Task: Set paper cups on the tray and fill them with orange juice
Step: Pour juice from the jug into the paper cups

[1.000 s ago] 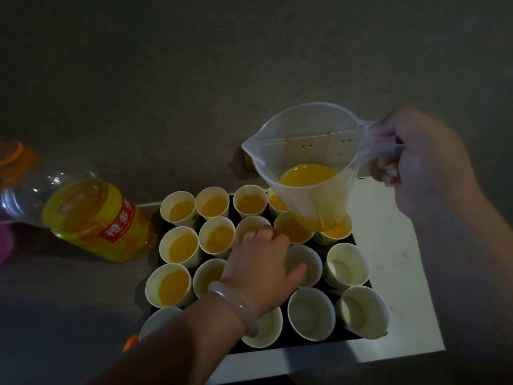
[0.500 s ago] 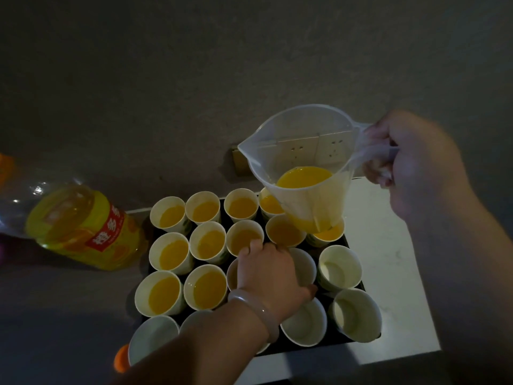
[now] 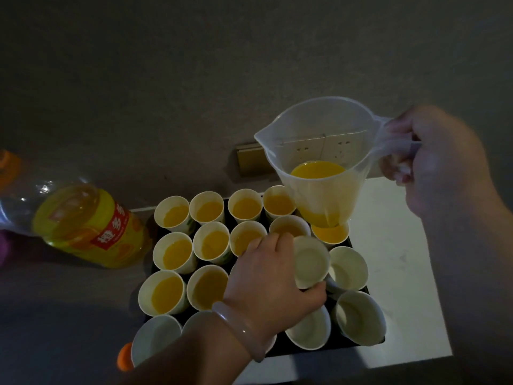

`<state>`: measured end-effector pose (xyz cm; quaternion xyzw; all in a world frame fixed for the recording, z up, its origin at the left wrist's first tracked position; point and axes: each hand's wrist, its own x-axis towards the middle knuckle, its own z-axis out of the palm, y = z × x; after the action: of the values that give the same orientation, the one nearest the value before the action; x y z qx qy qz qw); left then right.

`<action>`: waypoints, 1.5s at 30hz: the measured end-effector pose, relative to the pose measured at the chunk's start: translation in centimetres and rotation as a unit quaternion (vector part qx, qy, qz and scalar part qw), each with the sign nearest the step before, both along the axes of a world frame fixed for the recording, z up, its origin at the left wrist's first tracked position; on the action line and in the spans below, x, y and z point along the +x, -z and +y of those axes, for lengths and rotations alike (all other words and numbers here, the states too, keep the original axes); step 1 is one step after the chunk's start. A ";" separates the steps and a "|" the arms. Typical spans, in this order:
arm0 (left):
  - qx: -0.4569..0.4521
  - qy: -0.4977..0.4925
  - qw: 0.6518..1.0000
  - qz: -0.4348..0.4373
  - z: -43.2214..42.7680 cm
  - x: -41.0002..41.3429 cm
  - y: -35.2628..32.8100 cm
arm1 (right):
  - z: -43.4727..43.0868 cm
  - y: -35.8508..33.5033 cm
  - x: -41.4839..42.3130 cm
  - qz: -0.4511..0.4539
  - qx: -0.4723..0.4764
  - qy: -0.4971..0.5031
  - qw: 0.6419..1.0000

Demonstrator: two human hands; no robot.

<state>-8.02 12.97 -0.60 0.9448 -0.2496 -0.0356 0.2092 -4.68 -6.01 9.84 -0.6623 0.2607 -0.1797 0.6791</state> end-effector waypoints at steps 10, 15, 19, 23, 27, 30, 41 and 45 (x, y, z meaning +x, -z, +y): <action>-0.067 -0.074 0.993 0.062 3.7 2.6 -4.2 | -0.6 -0.6 0.2 0.031 -0.027 0.000 0.999; -0.071 -0.089 0.990 0.078 4.9 4.1 -4.6 | -0.8 -0.3 0.8 0.047 -0.053 -0.025 0.997; -0.088 -0.102 0.988 0.070 5.2 4.6 -4.7 | -0.2 -0.6 0.6 0.012 -0.111 -0.087 0.990; -0.072 -0.092 0.991 0.061 5.5 4.9 -4.5 | 0.5 -1.3 0.5 -0.011 -0.187 -0.153 0.970; -0.075 -0.082 0.993 0.040 5.7 5.1 -4.2 | 1.2 -2.2 0.9 -0.009 -0.296 -0.186 0.937; -0.081 -0.081 0.993 0.041 5.8 5.2 -4.0 | 2.1 -3.1 1.2 -0.018 -0.352 -0.207 0.913; -0.109 -0.092 0.988 0.050 6.2 6.0 -3.5 | 4.8 -4.7 2.3 -0.024 -0.506 -0.235 0.830; -0.120 -0.082 0.988 0.057 6.3 6.3 -3.3 | 5.2 -4.8 2.7 -0.020 -0.514 -0.243 0.822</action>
<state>-1.73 19.29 2.75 0.9266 -0.1614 -0.0415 0.3371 -1.99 -0.79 14.66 -0.9536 -0.0525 -0.1298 0.2666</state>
